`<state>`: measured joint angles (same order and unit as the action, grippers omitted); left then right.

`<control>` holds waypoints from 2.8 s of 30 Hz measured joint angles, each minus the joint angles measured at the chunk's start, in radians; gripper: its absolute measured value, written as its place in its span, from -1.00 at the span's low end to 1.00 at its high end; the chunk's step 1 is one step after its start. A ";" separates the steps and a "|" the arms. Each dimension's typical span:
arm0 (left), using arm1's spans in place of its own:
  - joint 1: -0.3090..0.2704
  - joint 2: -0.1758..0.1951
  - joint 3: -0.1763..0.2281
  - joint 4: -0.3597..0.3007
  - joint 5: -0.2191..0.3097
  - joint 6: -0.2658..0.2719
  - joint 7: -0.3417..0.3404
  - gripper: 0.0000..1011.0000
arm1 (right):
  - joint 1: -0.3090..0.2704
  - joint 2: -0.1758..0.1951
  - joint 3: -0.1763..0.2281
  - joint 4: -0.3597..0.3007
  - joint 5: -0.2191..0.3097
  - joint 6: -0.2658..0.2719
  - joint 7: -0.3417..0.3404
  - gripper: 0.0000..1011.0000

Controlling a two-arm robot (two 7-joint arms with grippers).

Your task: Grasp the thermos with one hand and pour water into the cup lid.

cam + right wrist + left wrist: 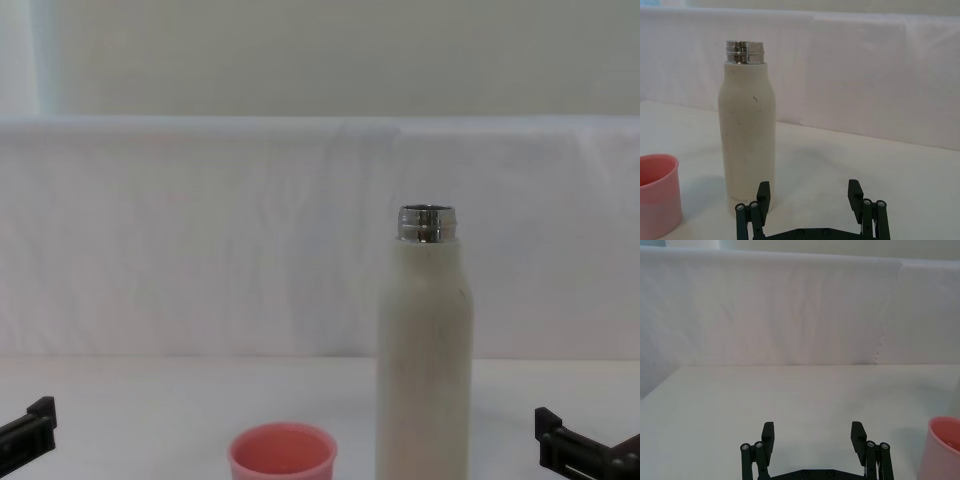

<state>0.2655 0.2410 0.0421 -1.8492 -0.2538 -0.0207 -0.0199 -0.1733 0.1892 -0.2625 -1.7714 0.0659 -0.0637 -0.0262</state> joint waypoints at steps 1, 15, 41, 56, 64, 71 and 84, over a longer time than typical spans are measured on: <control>0.000 0.000 0.000 0.000 0.000 0.000 0.000 0.98 | 0.000 0.000 0.000 0.000 0.000 0.000 0.000 0.98; 0.000 0.000 0.000 0.000 0.000 0.000 0.000 0.98 | -0.004 -0.017 0.043 -0.008 0.038 0.016 0.063 0.98; 0.000 0.000 0.000 0.000 0.000 0.000 0.000 0.98 | 0.144 0.004 0.025 0.028 0.066 0.177 0.239 0.98; 0.000 0.000 0.000 0.000 0.000 0.000 0.000 0.98 | 0.222 0.002 -0.018 0.085 0.090 0.201 0.266 0.98; 0.000 0.000 0.000 0.000 0.000 0.000 0.000 0.98 | 0.249 0.001 -0.033 0.105 0.094 0.206 0.266 0.98; 0.000 0.000 0.000 0.000 0.000 0.000 0.000 0.98 | 0.267 -0.005 -0.038 0.120 0.099 0.210 0.261 0.98; 0.000 0.000 0.000 0.000 0.000 0.000 0.000 0.98 | 0.293 -0.012 -0.044 0.141 0.111 0.215 0.258 0.98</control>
<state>0.2655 0.2410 0.0421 -1.8492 -0.2538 -0.0208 -0.0199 0.1195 0.1777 -0.3062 -1.6302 0.1774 0.1509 0.2317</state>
